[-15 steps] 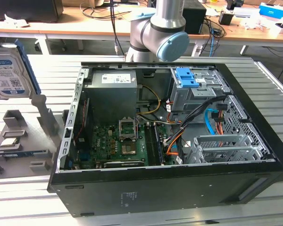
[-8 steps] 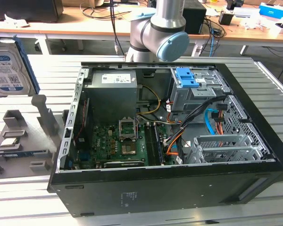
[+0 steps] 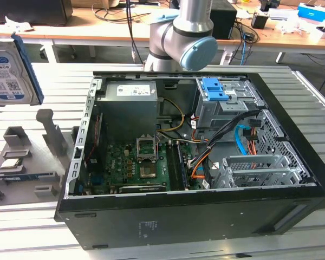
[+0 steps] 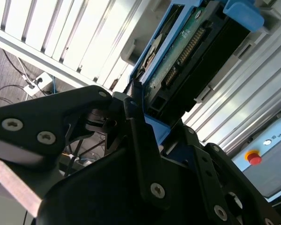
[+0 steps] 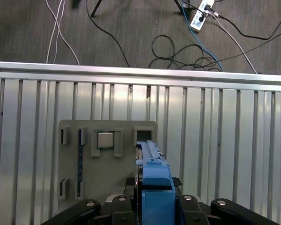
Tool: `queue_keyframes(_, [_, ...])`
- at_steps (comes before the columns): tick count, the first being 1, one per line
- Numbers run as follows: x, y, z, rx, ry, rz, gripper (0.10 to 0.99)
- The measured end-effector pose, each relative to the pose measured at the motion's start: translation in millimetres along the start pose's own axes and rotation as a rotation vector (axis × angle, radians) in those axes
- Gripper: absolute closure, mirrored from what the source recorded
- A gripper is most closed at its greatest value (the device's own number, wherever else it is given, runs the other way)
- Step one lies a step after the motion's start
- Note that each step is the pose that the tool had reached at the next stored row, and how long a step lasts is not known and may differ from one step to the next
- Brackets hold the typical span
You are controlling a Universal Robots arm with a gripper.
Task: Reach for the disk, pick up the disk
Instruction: 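Pick up the disk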
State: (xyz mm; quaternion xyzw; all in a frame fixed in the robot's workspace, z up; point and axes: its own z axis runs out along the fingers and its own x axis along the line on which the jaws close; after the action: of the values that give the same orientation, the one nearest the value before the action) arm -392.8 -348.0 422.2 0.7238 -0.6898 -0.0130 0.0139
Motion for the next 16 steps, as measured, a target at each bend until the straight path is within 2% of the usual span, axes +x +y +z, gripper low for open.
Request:
queue_keyframes(5, [0.0, 0.1, -7.7, 0.0, 0.0, 0.0, 0.718])
queue_keyframes(10, [0.0, 0.5, -20.0, 0.0, 0.0001, 0.0, 0.718])
queue_keyframes(16, [-0.4, 1.1, -41.3, 0.0, 0.0001, 0.0, 0.718])
